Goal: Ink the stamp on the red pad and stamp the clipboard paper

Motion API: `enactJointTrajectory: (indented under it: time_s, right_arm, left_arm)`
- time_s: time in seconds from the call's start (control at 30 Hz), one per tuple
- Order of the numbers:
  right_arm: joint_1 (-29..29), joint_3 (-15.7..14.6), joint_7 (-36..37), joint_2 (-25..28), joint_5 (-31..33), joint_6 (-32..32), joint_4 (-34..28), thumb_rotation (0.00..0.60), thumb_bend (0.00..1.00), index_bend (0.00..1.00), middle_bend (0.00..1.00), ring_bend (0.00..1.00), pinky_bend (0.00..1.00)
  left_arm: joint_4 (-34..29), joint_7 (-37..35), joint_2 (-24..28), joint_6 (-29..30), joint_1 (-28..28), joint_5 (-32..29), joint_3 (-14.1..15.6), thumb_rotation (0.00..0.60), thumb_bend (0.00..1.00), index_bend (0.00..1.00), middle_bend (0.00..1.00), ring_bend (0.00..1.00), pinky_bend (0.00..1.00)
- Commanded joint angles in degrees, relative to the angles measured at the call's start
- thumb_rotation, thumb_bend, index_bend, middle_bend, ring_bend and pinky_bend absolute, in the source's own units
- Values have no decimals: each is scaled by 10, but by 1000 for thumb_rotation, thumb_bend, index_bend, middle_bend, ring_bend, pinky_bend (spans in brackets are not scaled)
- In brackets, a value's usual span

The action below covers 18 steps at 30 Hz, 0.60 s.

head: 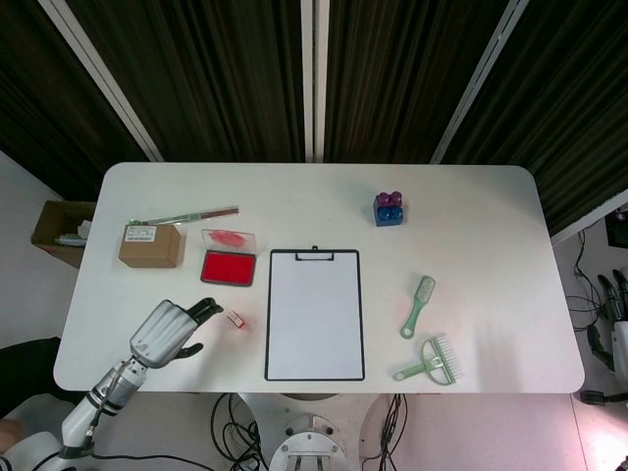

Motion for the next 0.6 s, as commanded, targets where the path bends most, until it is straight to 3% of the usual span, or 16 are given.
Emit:
enactJointTrajectory:
  time_s: [0.03,0.6]
  right_arm:
    - [0,1,3,0,1,0,-1,600,362,0,0,0,0]
    - [-8,8,26,8,17,-1,6,600,364,0,0,0,0]
  left_arm:
    - [20,1,-23,-26,-22,-12,-6,600,161,307,330,935,1000]
    - [114,39,-97,-79,-83,-30,-7,600,162,367,383,961,1000]
